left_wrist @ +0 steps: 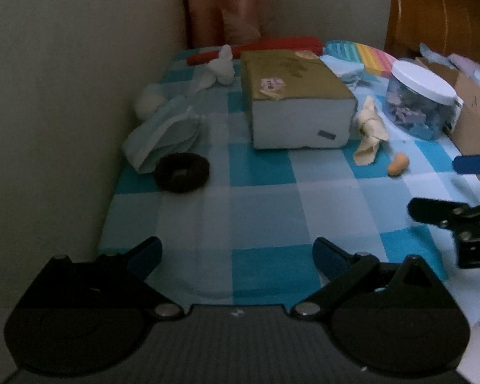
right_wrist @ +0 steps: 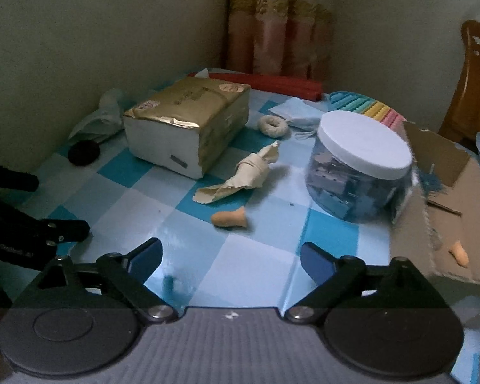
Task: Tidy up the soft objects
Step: 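Grasp the black hair tie with left tool while right tool grasps another orange earplug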
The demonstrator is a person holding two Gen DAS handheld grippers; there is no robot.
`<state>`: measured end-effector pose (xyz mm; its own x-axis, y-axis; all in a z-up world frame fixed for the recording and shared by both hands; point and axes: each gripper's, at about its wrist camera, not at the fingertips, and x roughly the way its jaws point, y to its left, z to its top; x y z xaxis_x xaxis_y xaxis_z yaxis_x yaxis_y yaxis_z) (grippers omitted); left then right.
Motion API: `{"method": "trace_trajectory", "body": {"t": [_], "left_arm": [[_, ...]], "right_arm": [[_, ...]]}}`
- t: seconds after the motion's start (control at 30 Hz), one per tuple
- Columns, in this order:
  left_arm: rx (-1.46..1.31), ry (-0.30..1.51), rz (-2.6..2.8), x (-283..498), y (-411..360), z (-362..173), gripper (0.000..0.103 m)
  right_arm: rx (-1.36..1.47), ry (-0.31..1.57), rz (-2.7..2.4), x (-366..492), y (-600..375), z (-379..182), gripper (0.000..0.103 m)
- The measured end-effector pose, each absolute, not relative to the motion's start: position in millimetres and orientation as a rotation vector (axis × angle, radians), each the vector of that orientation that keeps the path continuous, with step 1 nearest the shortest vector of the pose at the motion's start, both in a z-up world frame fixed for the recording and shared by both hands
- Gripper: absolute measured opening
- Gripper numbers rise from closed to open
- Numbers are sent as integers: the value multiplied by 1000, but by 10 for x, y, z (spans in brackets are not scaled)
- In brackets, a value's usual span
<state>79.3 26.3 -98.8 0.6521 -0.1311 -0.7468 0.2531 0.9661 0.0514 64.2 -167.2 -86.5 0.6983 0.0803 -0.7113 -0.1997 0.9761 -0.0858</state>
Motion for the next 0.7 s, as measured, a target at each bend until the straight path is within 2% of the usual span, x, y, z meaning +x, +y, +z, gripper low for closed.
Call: {"method": "trace_trajectory", "body": {"t": [0.1,0.17,0.33,0.5,0.7], "left_arm": [[130,831,-214,840,288,-985,100],[126,825,-212,871,295,-988,100],[100,821,-203,968,334,-994,100],[74,823,-202,1057,350,-1017,100],[63,807,-197,1193,335,-1030,98]], "right_arm": [[-167,796,151,757,-1636,-930,78],[-166,795,151,813,-1622,-962,75],[-142,785,170,906,-1625,-985,73],[-134,771,179,936,-1619,-983,64],[-134,767,185,951,-1616,-989,63]]}}
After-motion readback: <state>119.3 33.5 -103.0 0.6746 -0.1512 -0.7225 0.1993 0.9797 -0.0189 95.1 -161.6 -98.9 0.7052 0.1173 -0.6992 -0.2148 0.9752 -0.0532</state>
